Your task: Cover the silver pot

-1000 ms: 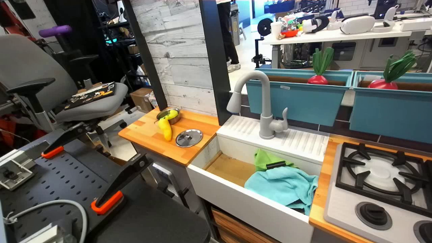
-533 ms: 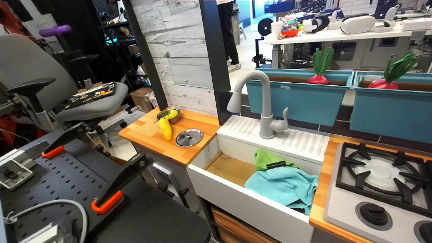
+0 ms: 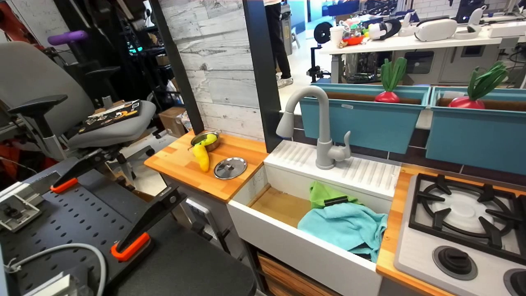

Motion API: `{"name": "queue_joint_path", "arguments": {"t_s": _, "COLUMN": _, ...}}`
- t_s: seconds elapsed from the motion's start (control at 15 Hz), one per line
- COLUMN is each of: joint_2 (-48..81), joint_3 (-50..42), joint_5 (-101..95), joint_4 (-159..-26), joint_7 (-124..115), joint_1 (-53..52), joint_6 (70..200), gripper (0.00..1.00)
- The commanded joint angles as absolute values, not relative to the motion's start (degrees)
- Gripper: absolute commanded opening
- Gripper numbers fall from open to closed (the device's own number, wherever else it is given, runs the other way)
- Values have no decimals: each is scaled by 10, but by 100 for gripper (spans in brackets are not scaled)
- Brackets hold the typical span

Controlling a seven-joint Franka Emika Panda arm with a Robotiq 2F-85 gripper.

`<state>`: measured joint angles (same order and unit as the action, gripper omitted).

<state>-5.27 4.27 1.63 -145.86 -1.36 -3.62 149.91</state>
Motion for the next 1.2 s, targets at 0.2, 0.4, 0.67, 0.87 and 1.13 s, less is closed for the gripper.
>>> {"name": "queue_joint_path", "arguments": {"t_s": 0.2, "joint_2": 186, "joint_3": 17, "joint_5": 2, "joint_4": -1339, "joint_7": -8, "joint_1": -18, "joint_6": 1604, "gripper": 100}}
{"name": "queue_joint_path", "arguments": {"t_s": 0.4, "joint_2": 257, "joint_3": 19, "joint_5": 10, "joint_4": -1293, "joint_7": 0, "joint_1": -13, "joint_6": 1609, "gripper": 100}}
{"name": "queue_joint_path", "arguments": {"t_s": 0.67, "joint_2": 327, "joint_3": 34, "joint_5": 28, "joint_4": -1242, "joint_7": 15, "joint_1": 6, "joint_6": 1602, "gripper": 100}}
{"name": "queue_joint_path", "arguments": {"t_s": 0.87, "joint_2": 374, "joint_3": 44, "joint_5": 38, "joint_4": -1212, "joint_7": 23, "joint_1": 23, "joint_6": 1617, "gripper": 100}}
{"name": "queue_joint_path", "arguments": {"t_s": 1.13, "joint_2": 430, "joint_3": 56, "joint_5": 51, "joint_4": -1168, "joint_7": 29, "joint_1": 44, "joint_6": 1611, "gripper": 100}}
